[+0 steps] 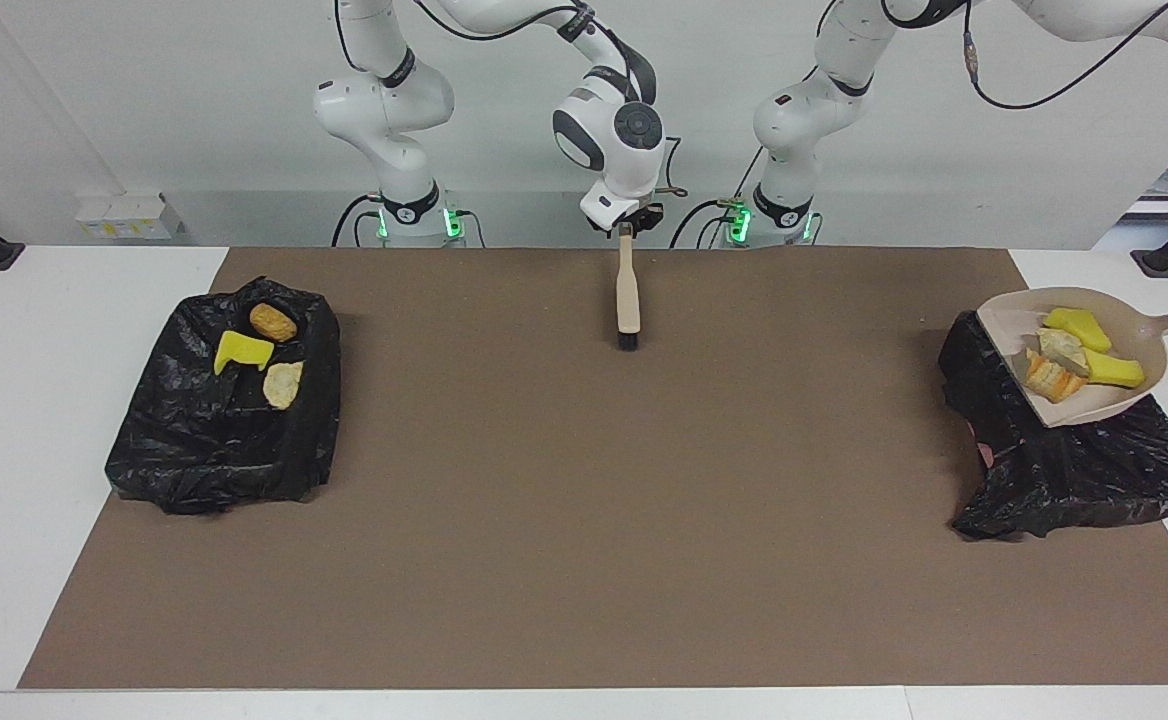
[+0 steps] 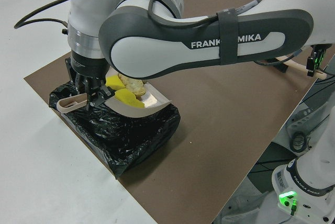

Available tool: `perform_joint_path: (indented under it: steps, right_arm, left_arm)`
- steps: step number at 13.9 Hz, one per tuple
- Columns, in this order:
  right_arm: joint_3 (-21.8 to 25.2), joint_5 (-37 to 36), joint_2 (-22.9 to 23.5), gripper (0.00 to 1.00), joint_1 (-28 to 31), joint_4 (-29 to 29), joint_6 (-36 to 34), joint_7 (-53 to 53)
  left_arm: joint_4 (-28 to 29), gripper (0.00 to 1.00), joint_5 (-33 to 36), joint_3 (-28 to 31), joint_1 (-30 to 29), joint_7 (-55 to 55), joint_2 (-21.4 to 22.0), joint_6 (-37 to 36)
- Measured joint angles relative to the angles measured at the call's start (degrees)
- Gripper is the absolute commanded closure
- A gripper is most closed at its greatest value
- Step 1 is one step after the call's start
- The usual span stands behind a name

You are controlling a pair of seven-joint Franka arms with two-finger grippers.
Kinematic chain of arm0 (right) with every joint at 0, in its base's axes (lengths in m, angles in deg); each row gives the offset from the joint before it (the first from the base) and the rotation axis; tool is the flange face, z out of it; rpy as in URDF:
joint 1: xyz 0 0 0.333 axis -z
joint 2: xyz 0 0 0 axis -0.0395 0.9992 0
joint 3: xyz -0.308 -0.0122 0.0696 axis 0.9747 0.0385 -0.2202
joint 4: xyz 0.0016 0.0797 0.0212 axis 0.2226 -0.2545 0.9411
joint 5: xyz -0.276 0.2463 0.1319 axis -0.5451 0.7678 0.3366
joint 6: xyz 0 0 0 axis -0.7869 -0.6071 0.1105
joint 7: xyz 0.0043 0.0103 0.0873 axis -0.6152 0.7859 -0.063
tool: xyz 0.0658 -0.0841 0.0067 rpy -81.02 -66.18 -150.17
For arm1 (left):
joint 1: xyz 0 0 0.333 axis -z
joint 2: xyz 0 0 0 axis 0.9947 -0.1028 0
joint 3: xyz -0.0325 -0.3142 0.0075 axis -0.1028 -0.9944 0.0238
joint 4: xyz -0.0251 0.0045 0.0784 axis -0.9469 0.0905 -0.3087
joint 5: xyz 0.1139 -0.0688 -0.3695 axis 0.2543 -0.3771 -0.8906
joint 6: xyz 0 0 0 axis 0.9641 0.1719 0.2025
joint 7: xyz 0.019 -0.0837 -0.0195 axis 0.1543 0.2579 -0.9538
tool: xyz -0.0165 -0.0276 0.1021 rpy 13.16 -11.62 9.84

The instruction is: Sweep and dump trash in bin

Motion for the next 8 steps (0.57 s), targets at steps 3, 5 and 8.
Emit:
perform_joint_path:
  steps: [3, 5, 8]
  right_arm:
    - [0.3, -0.4, -0.7, 0.0, 7.2, 3.4, 0.3, 0.7]
    - [0.5, -0.8, -1.8, 0.0, 12.7, 6.1, -0.5, 3.5]
    - [0.8, -1.0, -6.0, 0.0, 19.5, 10.3, -5.1, 10.8]
  left_arm:
    - [0.0, 1.0, 9.0, -0.3, 0.8, 3.9, -0.8, 3.5]
    - [0.2, 1.0, 17.5, -0.5, 2.6, 11.2, -0.9, 3.7]
    - [1.6, 1.0, 29.0, -0.6, 5.9, 15.7, -0.5, 3.7]
